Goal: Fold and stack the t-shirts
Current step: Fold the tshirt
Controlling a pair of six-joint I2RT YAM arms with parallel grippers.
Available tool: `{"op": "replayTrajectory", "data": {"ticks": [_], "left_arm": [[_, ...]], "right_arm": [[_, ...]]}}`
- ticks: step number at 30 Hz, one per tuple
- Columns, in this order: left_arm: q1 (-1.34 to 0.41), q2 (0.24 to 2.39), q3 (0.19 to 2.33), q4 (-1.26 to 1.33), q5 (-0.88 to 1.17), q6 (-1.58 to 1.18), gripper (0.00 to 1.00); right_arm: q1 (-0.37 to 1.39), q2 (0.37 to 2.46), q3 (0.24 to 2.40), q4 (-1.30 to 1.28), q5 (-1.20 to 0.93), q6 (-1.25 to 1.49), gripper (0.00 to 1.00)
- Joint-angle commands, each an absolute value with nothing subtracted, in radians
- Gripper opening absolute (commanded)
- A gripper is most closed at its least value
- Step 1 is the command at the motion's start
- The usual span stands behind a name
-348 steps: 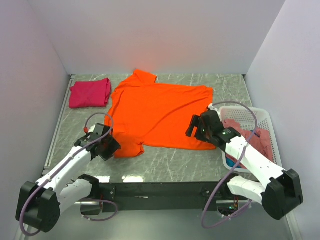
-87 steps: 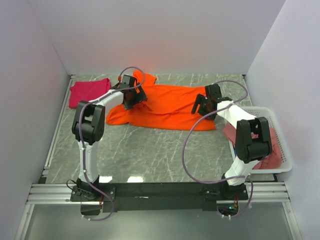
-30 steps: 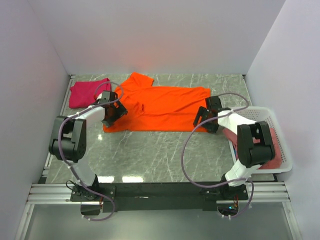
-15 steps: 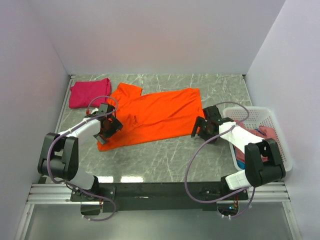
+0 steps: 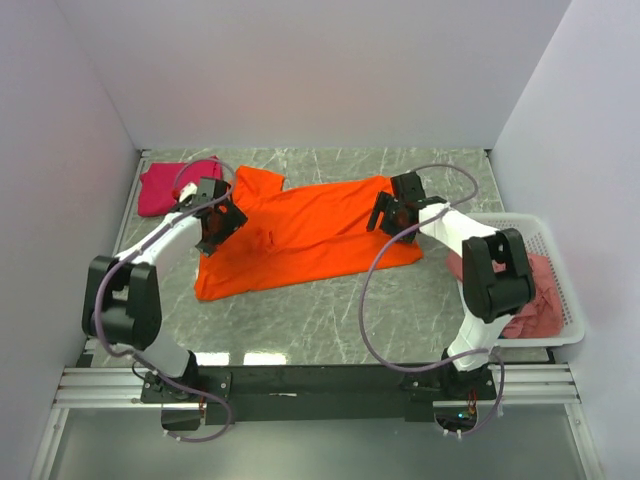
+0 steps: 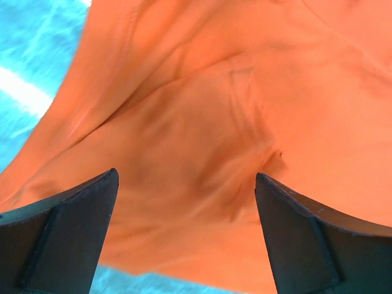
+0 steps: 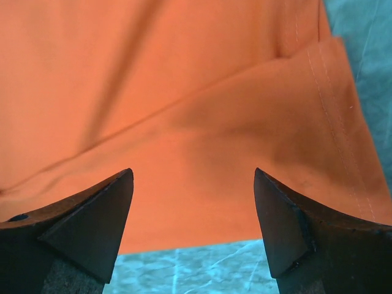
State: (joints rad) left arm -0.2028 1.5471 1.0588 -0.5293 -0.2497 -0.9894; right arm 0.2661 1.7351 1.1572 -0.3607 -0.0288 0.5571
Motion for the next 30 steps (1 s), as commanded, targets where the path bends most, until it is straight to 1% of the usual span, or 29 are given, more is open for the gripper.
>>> {"op": "replayTrajectory", "data": {"ticks": [1,3,6,10,20,23,26,29,30], "left_arm": [[-0.202,1.620,1.100,-0.485,-0.223,-0.956,0.99],[-0.202,1.650,1.100,-0.476,-0.206,-0.948,0.99],[-0.206,1.666,1.060,-0.445,-0.163,-0.945,0.99],[-0.210,1.663,1.013,-0.442,-0.167,-0.942,0.99],[-0.261,1.579,0.951,-0.488,-0.199,-0.969,1.00],[-0.270,1.542,0.962,-0.520,-0.213,-0.966,1.00],[-0.270,1.520,0.985,-0.535,-0.244,-0.963,0.99],[-0.270,1.525,1.012,-0.512,-0.256,-0.963,0.99],[-0.268,1.531,1.040,-0.509,-0.256,-0.963,0.99]], "right_arm": [[0.262,1.762,1.160,-0.371,-0.015,0.561,0.85],[0.256,1.752,1.141,-0.379,-0.014,0.563,0.85],[0.236,1.707,1.034,-0.357,-0.040,0.578,0.85],[0.236,1.634,0.910,-0.350,-0.063,0.581,0.85],[0.242,1.360,0.625,-0.400,-0.049,0.614,0.85],[0.255,1.278,0.623,-0.471,-0.031,0.614,0.85],[0.262,1.220,0.676,-0.486,-0.049,0.586,0.85],[0.261,1.270,0.777,-0.414,-0.090,0.555,0.86],[0.261,1.304,0.851,-0.379,-0.100,0.548,0.86]]}}
